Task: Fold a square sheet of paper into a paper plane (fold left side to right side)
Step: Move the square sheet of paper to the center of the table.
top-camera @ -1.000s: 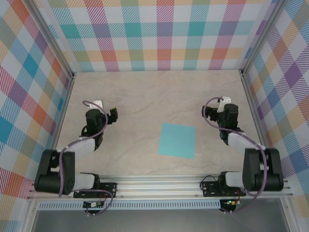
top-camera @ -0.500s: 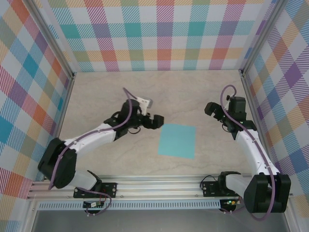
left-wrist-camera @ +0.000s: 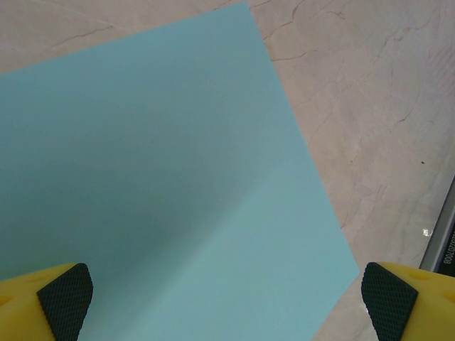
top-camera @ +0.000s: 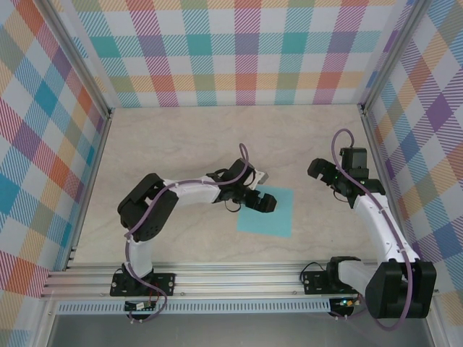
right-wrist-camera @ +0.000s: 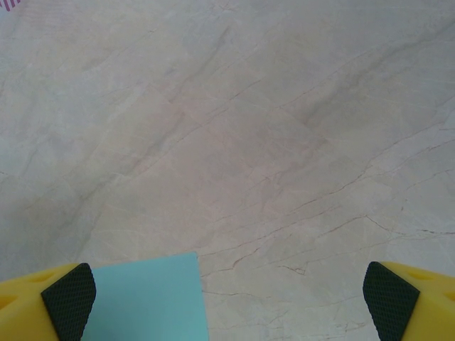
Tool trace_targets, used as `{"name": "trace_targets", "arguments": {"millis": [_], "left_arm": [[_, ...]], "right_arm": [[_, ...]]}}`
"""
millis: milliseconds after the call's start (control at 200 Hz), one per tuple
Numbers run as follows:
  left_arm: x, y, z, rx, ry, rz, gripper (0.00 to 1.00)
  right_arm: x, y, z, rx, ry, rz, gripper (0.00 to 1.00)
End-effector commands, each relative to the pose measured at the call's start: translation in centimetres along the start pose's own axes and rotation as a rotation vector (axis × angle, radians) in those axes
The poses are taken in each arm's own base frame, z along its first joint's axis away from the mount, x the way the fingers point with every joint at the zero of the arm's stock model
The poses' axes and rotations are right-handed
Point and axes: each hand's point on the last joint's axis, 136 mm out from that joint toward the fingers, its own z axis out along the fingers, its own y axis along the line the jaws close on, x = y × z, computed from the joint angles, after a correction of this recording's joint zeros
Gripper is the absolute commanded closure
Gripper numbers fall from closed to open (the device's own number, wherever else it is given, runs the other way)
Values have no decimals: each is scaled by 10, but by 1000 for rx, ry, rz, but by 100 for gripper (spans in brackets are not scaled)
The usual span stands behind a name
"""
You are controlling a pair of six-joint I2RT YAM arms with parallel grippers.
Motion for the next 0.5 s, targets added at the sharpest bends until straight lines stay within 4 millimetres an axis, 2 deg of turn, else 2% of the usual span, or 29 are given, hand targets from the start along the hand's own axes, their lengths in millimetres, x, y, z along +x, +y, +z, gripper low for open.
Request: {"name": "trace_targets", "arguments": {"millis": [0, 190, 495], "left_arm": [[3, 1, 6, -31, 52, -21, 0], [5, 29, 11, -154, 68, -73, 0], [-10, 72, -2, -245, 16, -175, 0]], "right_arm": [[-11, 5, -8, -4, -25, 16, 1], [-10, 5, -9, -6, -24, 20, 0], [-7, 7, -6, -22, -4, 24, 0]]}}
